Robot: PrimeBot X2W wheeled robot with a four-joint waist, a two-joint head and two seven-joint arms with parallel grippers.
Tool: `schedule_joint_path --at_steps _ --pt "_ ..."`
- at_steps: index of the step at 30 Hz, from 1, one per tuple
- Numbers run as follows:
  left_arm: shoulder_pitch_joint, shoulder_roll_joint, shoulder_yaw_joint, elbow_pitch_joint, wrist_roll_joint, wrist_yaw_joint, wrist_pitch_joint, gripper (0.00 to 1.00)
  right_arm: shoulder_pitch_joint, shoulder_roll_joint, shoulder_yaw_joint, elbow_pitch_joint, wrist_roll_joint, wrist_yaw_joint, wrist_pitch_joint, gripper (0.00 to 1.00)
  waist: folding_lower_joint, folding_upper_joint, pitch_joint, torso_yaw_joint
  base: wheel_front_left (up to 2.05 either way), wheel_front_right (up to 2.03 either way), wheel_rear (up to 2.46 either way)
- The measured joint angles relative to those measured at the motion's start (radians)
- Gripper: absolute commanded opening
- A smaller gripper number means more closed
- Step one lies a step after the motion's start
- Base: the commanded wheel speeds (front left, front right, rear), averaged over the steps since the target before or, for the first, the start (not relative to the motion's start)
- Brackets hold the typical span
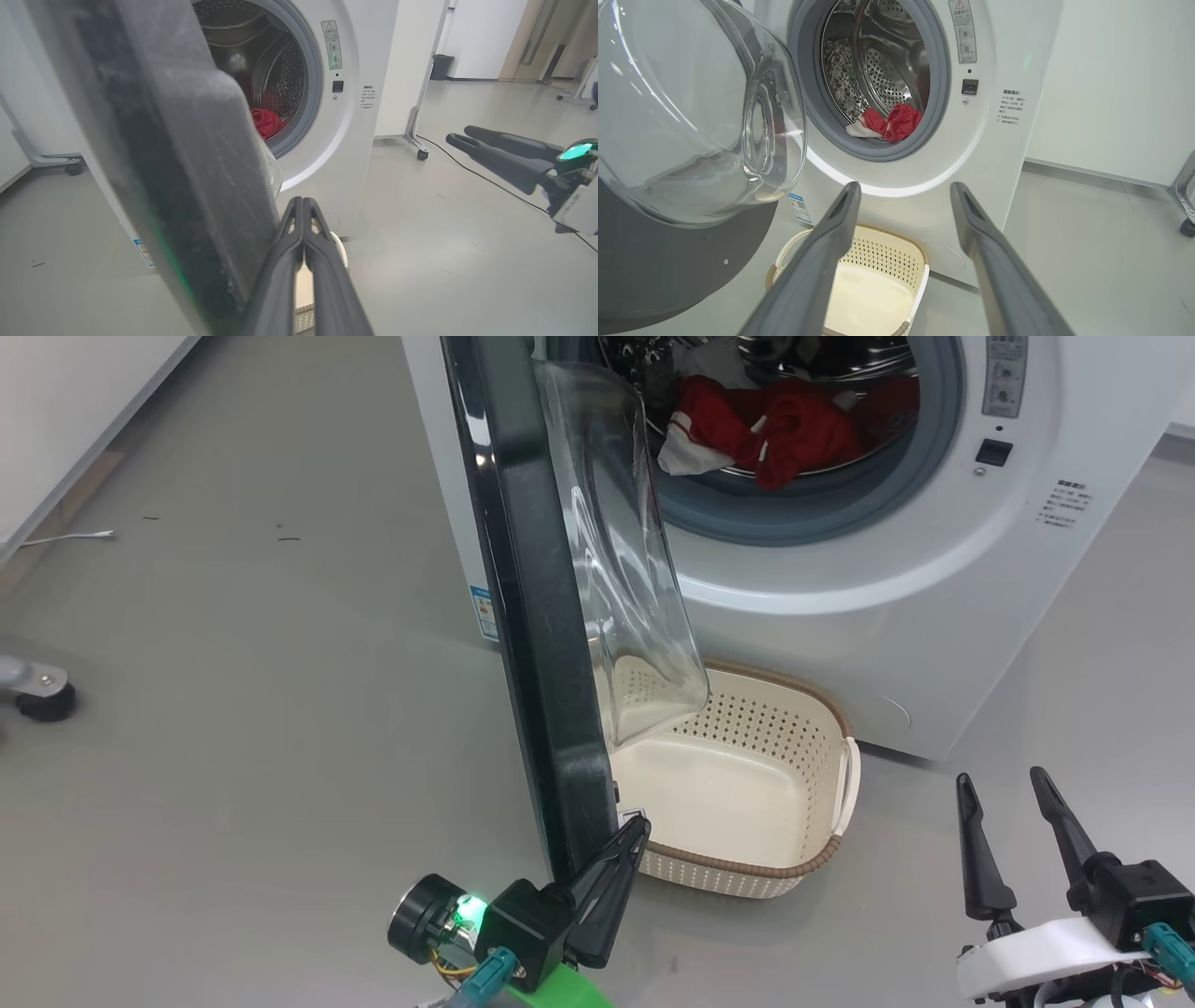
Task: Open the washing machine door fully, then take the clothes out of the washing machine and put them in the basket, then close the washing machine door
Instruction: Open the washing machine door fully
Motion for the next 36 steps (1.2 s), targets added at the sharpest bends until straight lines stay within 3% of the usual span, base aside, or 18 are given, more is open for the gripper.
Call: schedule_joint_path --at_steps 17,36 --pt "0.006 0.0 0.042 0.022 0.007 0.0 -0.012 0.0 0.001 0.001 -0.012 -0.003 -0.017 0.002 0.0 1.0 0.0 0.0 0.004 0.101 0.0 0.0 0.0" --pt "0.068 -0.003 0.291 0.041 0.042 0.009 -0.052 0.0 0.001 0.008 -0.004 -0.003 -0.034 0.02 0.0 1.0 0.0 0.0 0.021 0.121 0.0 0.0 0.0"
